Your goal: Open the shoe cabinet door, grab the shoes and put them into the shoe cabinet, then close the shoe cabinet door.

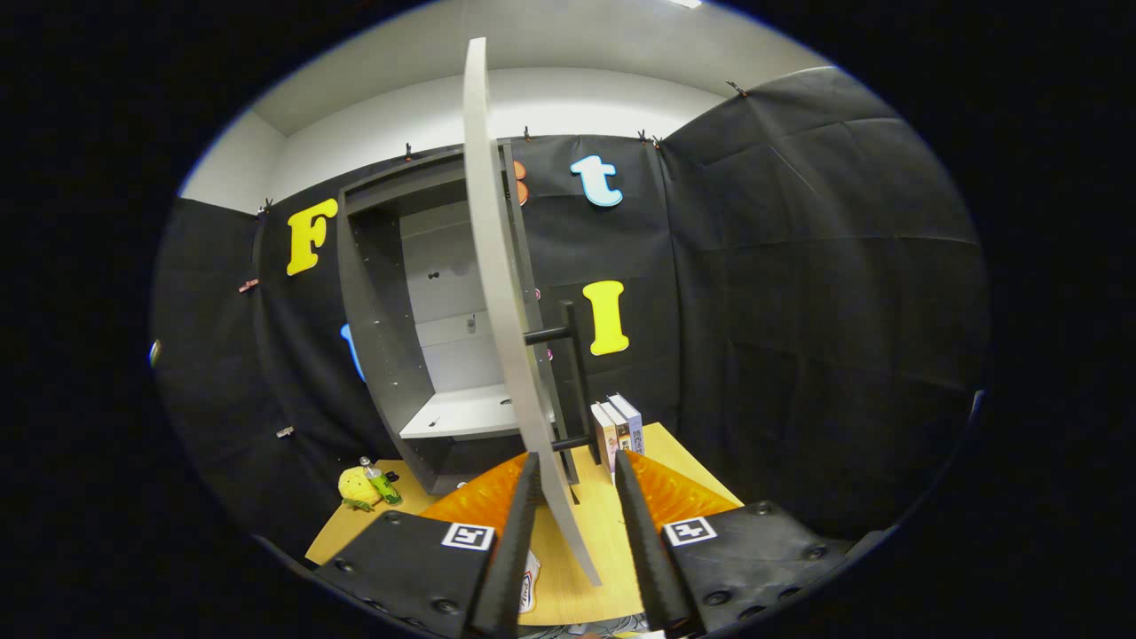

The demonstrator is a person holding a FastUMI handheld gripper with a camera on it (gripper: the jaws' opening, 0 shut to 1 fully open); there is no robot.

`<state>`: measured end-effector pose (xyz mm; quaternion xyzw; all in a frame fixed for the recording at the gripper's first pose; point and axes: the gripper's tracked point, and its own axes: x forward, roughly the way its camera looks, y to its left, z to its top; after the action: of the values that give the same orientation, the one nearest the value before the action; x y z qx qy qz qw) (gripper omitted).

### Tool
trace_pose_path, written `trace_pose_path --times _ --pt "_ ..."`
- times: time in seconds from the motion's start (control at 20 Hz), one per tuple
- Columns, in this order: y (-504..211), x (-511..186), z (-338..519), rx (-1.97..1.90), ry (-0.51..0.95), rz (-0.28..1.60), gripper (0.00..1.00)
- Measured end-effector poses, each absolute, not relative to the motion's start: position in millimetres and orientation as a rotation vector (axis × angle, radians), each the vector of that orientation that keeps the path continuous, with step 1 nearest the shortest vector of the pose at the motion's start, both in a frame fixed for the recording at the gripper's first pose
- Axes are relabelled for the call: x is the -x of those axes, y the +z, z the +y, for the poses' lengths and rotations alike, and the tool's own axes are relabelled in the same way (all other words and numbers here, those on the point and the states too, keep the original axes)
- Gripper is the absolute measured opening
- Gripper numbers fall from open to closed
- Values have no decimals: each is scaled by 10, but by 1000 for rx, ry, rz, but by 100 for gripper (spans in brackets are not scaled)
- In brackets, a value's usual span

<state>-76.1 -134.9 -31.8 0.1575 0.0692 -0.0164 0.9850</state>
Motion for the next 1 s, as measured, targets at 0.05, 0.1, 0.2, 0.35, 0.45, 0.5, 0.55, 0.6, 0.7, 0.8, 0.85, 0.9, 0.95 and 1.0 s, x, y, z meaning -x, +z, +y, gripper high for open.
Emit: trace_pose_path --times 0.05,0.1,0.2,0.35,0.45,0.5,0.55,0.6,0.7,0.8,0.85,0.9,0.95,1.0 --pt "-343 845 -1209 -312 -13 150 73" --pt "-388 929 -1086 -305 3 160 86" --pt "-479 974 -764 -284 43 178 95" --pt "-804 1088 -226 -261 149 250 98" --pt "-1107 1086 -37 -246 171 301 99" --pt "-1266 1040 41 -237 185 326 98" --pt "-1466 1034 105 -226 190 364 98" --pt "-1680 1047 218 -218 199 390 98" --pt "-2034 1028 370 -202 210 440 98" --pt "-2407 989 481 -201 221 508 99" --pt "-2577 969 538 -211 224 536 99" --pt "-2715 936 603 -219 226 557 99" --pt "-2873 885 658 -219 227 583 99" --pt "-3054 827 707 -220 227 603 99"
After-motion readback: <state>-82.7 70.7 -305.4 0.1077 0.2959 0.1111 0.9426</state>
